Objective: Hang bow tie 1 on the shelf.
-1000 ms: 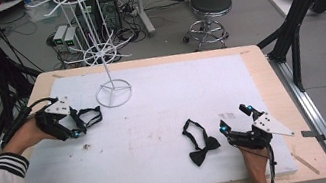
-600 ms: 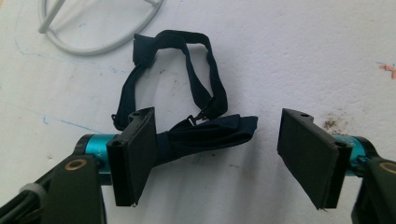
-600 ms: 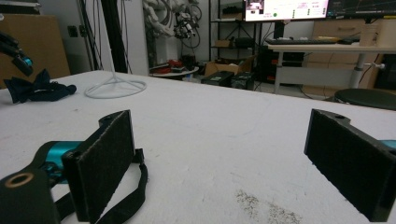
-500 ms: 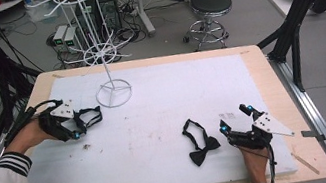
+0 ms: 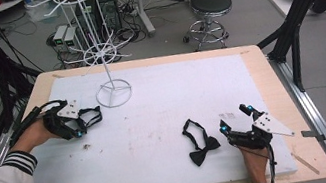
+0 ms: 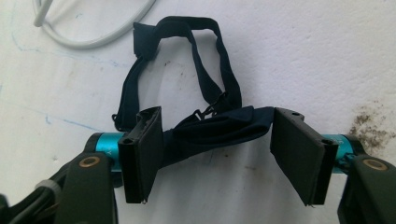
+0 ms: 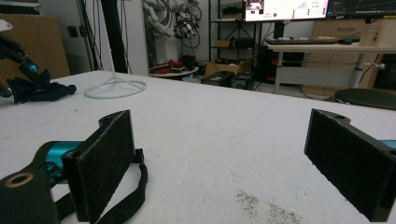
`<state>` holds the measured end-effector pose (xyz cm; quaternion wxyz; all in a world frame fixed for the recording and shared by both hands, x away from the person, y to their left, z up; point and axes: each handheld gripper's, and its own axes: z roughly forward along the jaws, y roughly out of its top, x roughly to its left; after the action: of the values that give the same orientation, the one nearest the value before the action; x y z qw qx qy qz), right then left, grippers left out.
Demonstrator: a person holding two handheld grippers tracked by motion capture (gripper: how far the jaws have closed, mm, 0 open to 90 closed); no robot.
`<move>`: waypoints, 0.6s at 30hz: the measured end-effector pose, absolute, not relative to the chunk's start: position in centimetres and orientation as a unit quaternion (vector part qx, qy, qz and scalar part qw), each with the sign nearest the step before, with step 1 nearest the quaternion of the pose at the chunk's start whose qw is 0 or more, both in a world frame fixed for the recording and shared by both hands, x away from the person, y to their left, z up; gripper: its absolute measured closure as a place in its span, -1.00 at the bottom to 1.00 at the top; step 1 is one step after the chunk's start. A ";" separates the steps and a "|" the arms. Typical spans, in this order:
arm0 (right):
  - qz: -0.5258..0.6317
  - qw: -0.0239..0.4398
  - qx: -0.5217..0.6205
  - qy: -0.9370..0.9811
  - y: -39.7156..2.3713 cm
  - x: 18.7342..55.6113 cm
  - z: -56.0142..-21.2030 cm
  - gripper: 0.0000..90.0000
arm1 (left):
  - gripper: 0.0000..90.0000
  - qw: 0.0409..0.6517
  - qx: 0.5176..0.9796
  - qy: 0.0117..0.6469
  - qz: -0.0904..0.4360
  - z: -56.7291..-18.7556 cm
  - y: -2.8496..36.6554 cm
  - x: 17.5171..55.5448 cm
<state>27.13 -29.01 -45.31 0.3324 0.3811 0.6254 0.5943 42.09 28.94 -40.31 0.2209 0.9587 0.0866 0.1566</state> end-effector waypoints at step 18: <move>0.594 0.333 0.382 0.625 -29.0 27.1 -45.3 -0.82 | 0.05 0.219 0.959 0.082 0.159 -40.5 28.5 43.0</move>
<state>27.13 -29.01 -45.31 0.3332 0.3816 0.6248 0.5942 42.97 28.52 -40.54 0.2190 0.9591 0.0823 0.1595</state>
